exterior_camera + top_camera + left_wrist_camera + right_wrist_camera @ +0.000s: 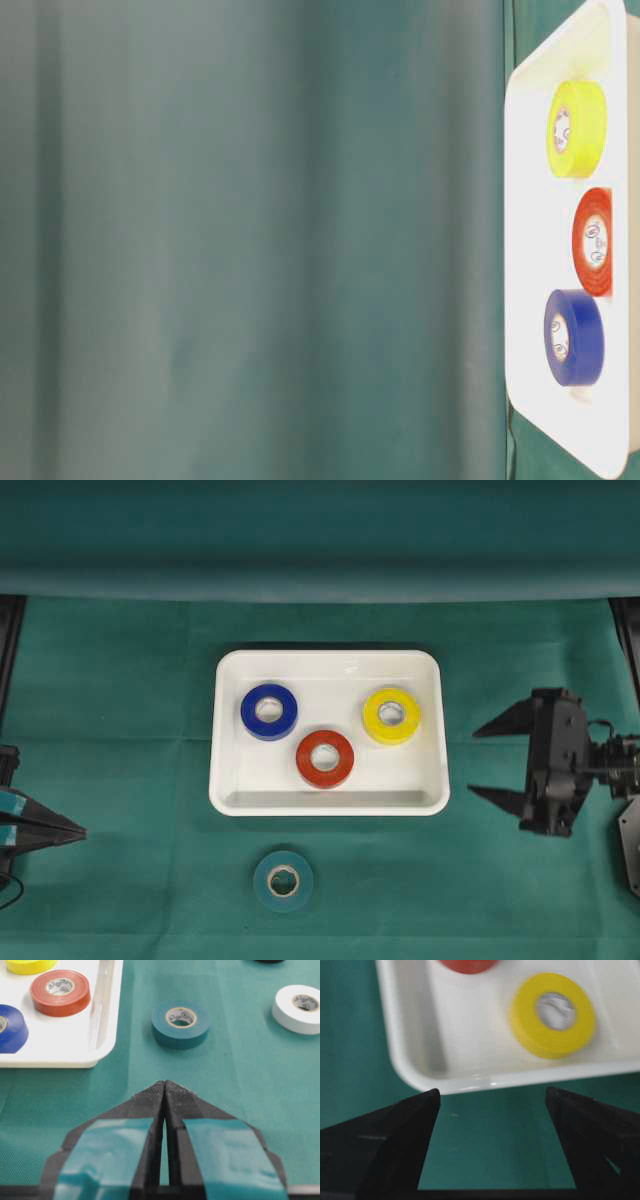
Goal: Put the tape into the white case with the right arm.
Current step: 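Move the right gripper down toward the black tape roll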
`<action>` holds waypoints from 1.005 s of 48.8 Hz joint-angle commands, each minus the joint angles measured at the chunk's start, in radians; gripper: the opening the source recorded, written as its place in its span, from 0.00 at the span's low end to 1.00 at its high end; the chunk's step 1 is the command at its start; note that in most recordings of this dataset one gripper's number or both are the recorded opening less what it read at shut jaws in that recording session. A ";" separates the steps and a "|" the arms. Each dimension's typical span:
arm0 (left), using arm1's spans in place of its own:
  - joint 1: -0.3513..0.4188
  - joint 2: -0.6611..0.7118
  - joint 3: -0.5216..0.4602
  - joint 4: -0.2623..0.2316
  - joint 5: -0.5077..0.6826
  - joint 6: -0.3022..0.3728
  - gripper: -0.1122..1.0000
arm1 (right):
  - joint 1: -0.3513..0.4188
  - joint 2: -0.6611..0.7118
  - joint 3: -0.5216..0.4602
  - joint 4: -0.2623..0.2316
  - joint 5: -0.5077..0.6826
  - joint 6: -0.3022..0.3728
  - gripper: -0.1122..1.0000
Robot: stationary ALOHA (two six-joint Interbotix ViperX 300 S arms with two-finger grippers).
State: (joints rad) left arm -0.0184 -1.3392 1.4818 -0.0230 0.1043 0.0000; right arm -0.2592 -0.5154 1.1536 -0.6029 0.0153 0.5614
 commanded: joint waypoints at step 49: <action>0.003 0.008 -0.014 0.000 -0.008 0.002 0.10 | 0.489 -0.192 0.173 0.000 -0.035 0.003 0.61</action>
State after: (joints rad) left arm -0.0184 -1.3392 1.4818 -0.0230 0.1043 0.0000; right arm 0.2270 -0.7056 1.3346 -0.6029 -0.0184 0.5645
